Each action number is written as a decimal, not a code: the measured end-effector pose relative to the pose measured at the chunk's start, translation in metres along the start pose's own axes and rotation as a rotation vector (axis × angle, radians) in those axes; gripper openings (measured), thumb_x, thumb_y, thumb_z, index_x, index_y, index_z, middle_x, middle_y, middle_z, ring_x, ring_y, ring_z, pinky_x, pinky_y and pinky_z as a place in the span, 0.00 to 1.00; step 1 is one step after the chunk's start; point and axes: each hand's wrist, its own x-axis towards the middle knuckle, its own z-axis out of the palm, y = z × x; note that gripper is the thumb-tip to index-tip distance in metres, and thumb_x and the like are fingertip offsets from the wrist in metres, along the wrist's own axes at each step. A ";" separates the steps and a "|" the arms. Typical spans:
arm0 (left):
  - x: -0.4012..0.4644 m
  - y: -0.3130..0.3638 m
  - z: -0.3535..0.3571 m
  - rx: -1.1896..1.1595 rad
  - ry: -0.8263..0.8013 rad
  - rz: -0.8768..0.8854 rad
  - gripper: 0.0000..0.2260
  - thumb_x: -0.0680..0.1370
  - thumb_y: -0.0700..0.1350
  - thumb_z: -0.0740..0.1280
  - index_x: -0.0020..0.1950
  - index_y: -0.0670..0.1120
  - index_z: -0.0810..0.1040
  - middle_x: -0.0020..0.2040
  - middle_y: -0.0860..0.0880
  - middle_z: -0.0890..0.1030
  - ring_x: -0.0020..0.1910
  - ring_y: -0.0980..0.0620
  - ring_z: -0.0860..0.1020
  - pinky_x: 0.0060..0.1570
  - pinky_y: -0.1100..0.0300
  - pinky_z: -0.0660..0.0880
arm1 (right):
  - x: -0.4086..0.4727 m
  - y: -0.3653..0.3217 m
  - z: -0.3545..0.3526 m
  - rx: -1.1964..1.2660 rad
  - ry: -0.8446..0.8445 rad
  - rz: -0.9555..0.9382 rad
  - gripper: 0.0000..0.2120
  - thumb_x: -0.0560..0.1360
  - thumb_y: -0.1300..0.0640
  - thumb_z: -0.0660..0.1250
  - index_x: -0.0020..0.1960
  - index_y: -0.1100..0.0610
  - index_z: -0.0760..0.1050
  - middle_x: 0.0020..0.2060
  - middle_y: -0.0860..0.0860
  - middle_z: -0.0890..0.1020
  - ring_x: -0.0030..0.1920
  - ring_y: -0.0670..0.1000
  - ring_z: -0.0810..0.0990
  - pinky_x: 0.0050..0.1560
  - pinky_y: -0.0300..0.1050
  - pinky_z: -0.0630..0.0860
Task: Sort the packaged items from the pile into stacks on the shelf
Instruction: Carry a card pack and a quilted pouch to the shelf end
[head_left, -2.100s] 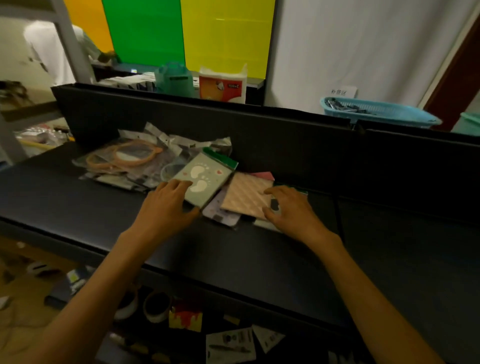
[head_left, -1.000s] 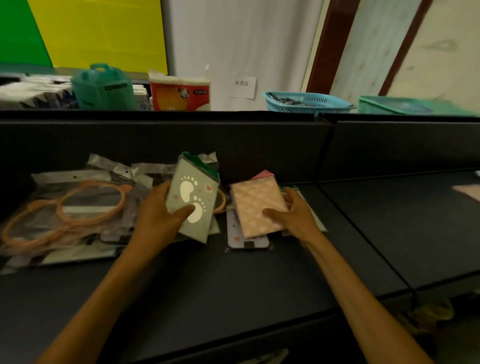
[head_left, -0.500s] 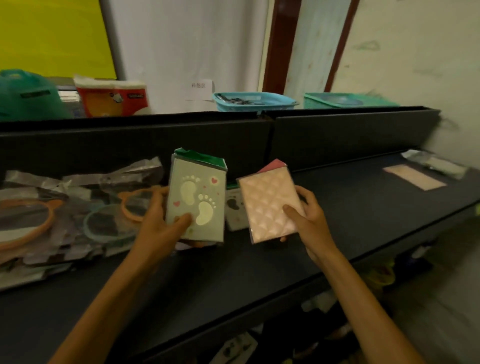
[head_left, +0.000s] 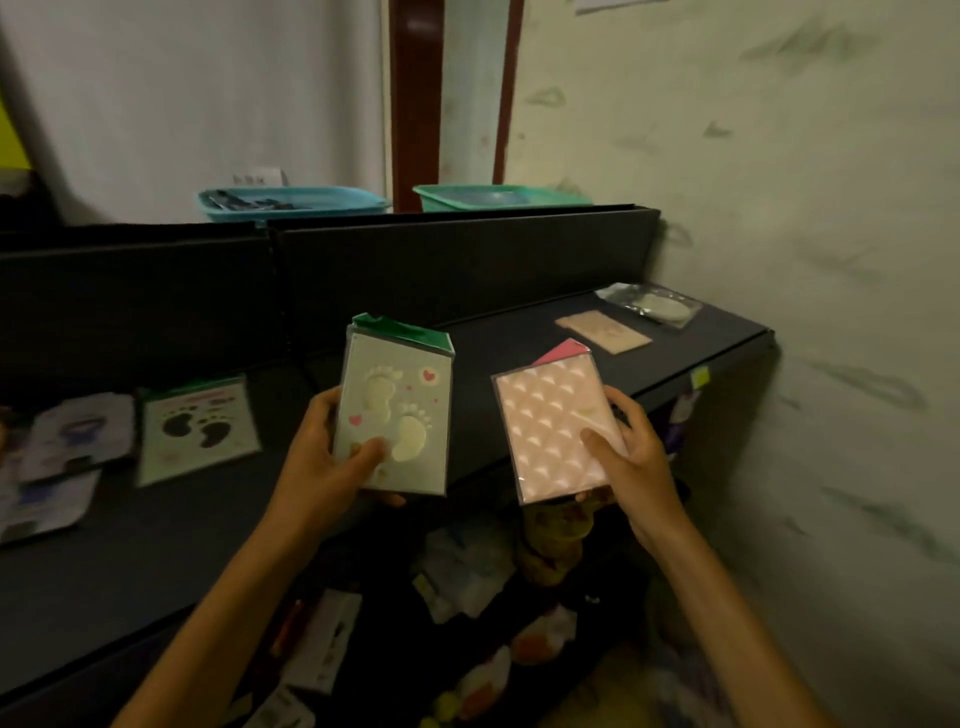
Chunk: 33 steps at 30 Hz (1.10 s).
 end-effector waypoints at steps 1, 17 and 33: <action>0.002 -0.001 0.017 -0.005 -0.005 -0.006 0.25 0.75 0.35 0.66 0.66 0.54 0.64 0.59 0.51 0.74 0.53 0.46 0.79 0.31 0.56 0.81 | 0.003 0.003 -0.018 -0.003 0.008 0.000 0.22 0.76 0.62 0.66 0.66 0.45 0.67 0.58 0.48 0.78 0.51 0.45 0.81 0.39 0.39 0.79; 0.100 -0.027 0.193 -0.021 -0.100 -0.004 0.25 0.75 0.36 0.66 0.68 0.53 0.64 0.63 0.48 0.74 0.53 0.45 0.80 0.34 0.51 0.82 | 0.116 0.044 -0.172 -0.026 0.092 0.017 0.21 0.76 0.66 0.65 0.58 0.42 0.69 0.57 0.51 0.78 0.49 0.47 0.82 0.40 0.42 0.82; 0.222 -0.031 0.241 0.017 0.105 -0.070 0.23 0.75 0.35 0.66 0.64 0.55 0.65 0.56 0.54 0.73 0.49 0.50 0.78 0.30 0.57 0.80 | 0.327 0.073 -0.154 -0.104 -0.102 0.108 0.23 0.76 0.62 0.65 0.68 0.49 0.66 0.59 0.49 0.75 0.49 0.43 0.78 0.31 0.33 0.75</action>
